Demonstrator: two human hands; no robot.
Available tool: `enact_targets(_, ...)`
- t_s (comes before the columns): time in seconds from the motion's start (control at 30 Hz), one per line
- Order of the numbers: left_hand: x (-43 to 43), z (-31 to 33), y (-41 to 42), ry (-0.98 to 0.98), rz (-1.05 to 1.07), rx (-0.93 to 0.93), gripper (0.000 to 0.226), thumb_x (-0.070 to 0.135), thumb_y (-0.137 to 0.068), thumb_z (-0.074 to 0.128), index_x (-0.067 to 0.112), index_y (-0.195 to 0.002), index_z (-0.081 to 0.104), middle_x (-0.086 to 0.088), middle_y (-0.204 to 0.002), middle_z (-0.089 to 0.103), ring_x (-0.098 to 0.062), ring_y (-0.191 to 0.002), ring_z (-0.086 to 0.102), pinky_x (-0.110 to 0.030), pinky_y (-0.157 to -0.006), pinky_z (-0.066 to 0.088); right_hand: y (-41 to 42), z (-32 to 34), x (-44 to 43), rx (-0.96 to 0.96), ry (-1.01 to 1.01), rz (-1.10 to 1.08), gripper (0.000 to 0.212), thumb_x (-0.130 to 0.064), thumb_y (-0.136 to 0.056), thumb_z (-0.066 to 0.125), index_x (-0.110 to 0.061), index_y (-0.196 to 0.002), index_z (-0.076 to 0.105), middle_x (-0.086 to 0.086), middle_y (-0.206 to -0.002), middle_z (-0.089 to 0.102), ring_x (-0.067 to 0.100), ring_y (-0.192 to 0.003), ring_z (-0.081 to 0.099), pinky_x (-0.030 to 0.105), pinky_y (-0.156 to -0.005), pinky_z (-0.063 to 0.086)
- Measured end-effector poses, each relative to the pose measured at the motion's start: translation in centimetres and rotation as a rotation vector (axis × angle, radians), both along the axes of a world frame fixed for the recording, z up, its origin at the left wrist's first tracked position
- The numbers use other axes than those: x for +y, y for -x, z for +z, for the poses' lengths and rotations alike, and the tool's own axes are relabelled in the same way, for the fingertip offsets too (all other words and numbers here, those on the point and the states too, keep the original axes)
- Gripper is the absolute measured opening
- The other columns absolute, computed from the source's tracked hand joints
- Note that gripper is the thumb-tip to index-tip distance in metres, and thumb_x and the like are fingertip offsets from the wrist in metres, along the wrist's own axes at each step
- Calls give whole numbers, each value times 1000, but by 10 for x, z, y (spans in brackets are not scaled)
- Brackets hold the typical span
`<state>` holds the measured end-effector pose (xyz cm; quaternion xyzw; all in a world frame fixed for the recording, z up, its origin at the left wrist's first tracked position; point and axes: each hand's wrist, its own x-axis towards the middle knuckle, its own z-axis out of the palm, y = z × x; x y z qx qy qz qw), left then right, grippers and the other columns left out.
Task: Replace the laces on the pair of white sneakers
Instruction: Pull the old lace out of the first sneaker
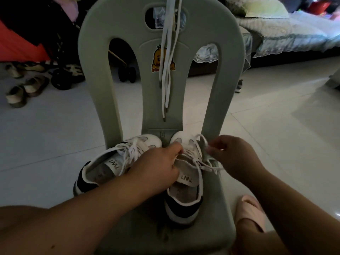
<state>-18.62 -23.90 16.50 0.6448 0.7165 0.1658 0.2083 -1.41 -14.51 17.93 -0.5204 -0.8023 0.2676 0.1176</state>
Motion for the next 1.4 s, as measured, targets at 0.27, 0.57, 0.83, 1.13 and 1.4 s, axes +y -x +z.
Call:
enact_targets(0.27,-1,-7,-20,37,-135,128,33,32,-87,51,38,-119,53,5,-108,61,-17,-93,58,-30,-74,47,-2,-14,-25,-299,36,174,49,-66,-76,60,-20,-62,63,-3,-56,55,6,-47,47,20,-48,36)
enact_targets(0.57,16,-10,-28,-43,-93,84,23,42,-93,50,33,-107,66,8,-103,64,-12,-93,57,-31,-79,47,-7,-16,-23,-194,21,155,38,-43,-88,57,-20,-58,59,-3,-55,49,7,-48,41,16,-44,31)
enact_targets(0.83,20,9,-5,133,-167,-3,15,33,-93,56,34,-99,69,15,-91,65,-4,-87,57,-31,-84,49,-8,-16,-21,-123,92,14,22,-34,-88,60,-17,-76,67,2,-71,66,15,-67,62,27,-60,50)
enact_targets(1.13,4,26,12,312,-181,-336,13,30,-92,56,29,-89,68,9,-78,65,1,-75,60,-24,-76,49,-5,-15,-29,-96,83,40,23,-35,-90,60,-22,-70,62,-4,-66,62,8,-59,58,17,-51,40)
enact_targets(1.4,22,2,-29,161,-93,61,25,44,-88,58,25,-95,71,0,-85,68,-16,-79,60,-33,-75,51,-3,-11,-36,-142,-56,124,33,-41,-93,54,-26,-64,52,-8,-60,54,3,-54,48,14,-46,26)
